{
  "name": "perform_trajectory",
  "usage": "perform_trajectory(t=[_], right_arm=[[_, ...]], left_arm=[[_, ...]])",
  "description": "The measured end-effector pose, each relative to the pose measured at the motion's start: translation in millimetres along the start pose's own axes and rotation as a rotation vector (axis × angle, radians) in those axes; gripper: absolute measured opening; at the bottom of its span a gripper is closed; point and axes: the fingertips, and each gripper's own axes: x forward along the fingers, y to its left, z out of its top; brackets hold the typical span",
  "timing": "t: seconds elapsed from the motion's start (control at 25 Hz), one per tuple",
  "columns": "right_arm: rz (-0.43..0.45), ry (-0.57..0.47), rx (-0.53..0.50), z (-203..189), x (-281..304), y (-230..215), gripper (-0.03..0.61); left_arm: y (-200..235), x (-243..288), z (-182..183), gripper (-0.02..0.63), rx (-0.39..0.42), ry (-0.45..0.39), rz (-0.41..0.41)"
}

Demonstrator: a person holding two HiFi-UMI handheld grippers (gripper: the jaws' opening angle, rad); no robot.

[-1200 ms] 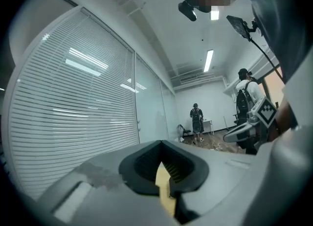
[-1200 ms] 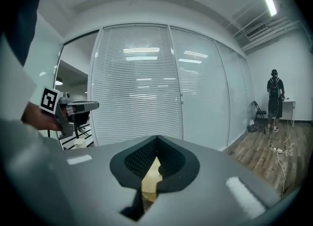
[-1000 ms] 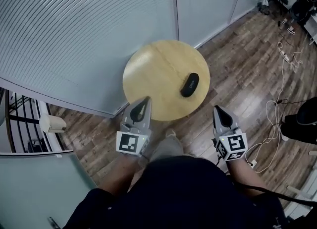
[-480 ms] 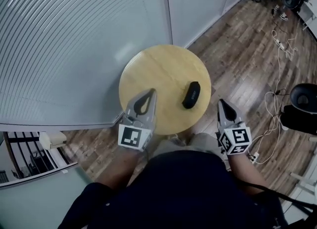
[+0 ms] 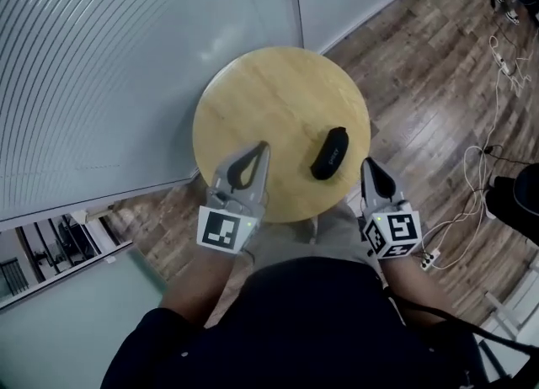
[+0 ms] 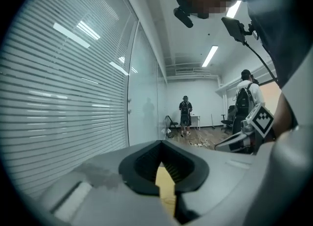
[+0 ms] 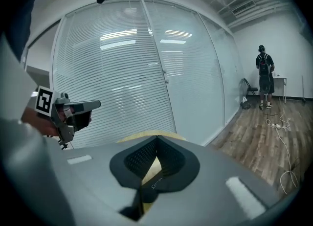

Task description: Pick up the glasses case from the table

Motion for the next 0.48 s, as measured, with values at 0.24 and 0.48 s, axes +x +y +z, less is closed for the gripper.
perform_trajectory(t=[0.24, 0.48], right_arm=[[0.021, 0.061, 0.048, -50.7, 44.8, -10.2, 0.009], [0.057, 0.117, 0.163, -104.3, 76.9, -19.2, 0.202]], left_arm=[[6.8, 40.7, -56.1, 0.003, -0.010, 0.048, -0.014], [11.3, 65.0, -98.8, 0.003, -0.024, 0.100, -0.055]])
